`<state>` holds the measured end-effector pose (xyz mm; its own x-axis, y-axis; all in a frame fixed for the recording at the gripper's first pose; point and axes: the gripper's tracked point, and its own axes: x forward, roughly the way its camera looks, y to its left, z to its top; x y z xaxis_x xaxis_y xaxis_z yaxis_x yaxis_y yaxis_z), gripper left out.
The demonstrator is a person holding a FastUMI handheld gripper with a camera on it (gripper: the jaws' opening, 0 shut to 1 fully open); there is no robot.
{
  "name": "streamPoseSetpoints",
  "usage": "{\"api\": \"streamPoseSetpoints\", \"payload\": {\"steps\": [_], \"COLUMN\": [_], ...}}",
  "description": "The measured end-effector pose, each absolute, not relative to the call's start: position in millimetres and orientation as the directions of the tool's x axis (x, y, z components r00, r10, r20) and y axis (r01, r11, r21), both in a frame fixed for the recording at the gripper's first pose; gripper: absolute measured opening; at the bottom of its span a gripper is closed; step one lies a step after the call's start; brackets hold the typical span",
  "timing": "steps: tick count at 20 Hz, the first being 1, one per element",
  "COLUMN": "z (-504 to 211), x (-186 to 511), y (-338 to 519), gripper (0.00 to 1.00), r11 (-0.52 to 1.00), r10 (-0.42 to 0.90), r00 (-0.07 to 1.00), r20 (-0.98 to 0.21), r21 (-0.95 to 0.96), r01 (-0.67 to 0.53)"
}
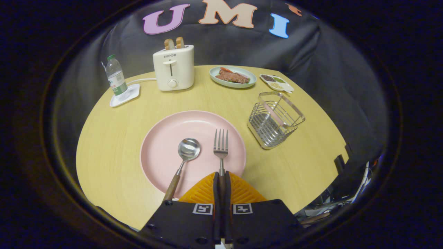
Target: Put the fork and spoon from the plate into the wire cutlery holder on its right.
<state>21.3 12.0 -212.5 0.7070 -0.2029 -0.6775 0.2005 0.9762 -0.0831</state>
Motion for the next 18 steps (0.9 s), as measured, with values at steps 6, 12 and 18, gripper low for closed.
{"api": "streamPoseSetpoints", "payload": {"steps": [6, 12, 18], "z": [-144.0, -110.8, -125.9], "x": [10.6, 15.0, 50.0], "y": [-32.5, -74.8, -91.1], "gripper": [0.07, 0.07, 0.07], "r11": [0.948, 0.929, 0.937], "r10": [-0.284, -0.277, -0.178], "r00": [0.616, 0.484, 0.368], "r20": [-0.735, -0.830, -0.913], "r21": [-0.120, -0.103, -0.043], "r01": [0.295, 0.355, 0.347]}}
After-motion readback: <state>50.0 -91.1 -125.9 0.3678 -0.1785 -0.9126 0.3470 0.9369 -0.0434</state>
